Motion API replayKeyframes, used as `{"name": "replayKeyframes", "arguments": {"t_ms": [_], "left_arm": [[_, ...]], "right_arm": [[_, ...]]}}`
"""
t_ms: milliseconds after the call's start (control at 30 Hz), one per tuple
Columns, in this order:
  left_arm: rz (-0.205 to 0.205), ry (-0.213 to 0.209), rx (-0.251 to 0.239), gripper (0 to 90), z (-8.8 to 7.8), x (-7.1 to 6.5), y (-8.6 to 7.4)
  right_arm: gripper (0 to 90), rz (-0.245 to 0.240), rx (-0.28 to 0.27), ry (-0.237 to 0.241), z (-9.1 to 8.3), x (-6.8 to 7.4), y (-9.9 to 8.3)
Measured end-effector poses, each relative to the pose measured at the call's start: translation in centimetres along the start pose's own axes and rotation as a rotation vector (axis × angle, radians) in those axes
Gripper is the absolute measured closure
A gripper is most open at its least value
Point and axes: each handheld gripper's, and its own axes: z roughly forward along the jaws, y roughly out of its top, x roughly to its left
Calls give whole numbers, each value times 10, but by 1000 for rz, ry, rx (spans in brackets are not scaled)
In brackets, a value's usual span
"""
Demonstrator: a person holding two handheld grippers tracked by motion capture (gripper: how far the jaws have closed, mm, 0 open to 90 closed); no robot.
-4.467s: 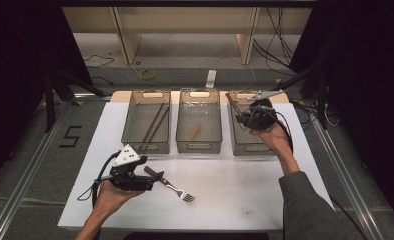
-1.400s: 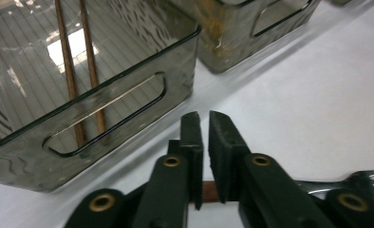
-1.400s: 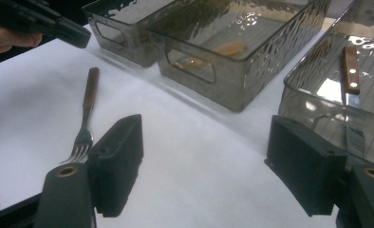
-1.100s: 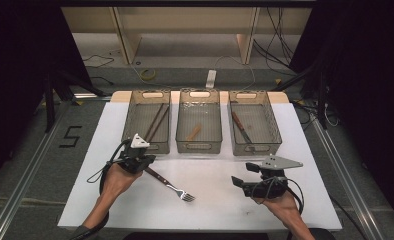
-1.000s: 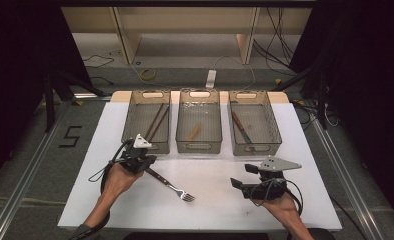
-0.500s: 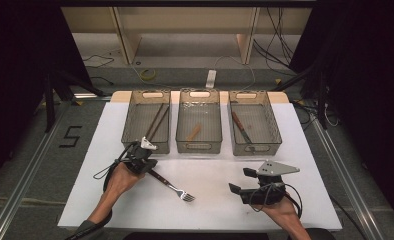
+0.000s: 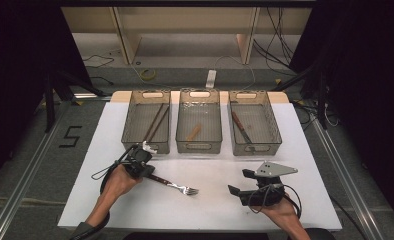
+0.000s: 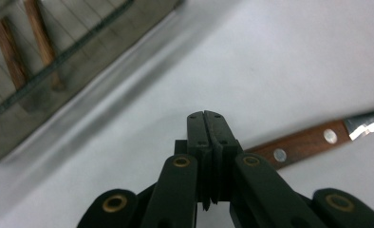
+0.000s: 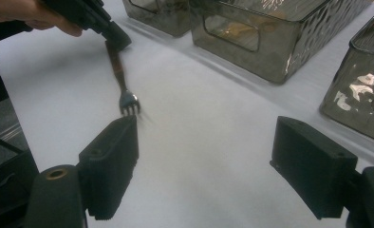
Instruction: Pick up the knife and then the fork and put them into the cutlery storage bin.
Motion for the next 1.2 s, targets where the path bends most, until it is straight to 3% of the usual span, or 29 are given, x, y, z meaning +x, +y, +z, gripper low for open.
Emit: {"name": "replayKeyframes", "arguments": {"t_ms": [233, 433, 600, 800, 967, 1067, 1200], "left_arm": [[-9, -48, 49, 886, -12, -8, -8], [8, -65, 108, 886, -10, -17, -12], [9, -67, 100, 877, -12, -20, -13], [5, -97, 55, 657, -24, -15, -11], [27, -103, 91, 435, -26, -20, -10], [43, -92, 119, 367, -24, -25, -9], [52, -75, 141, 362, -20, -27, -9]], "right_arm": [[246, -3, 2, 5, -1, 0, 0], [246, -7, 0, 5, -1, 0, 0], [246, -7, 0, 5, -2, 0, 0], [246, -11, 1, 9, -1, 0, 0], [247, -12, 2, 12, -1, 1, 1], [247, -13, 6, 14, 0, 1, 1], [247, -20, 5, 18, 0, 1, 0]]}}
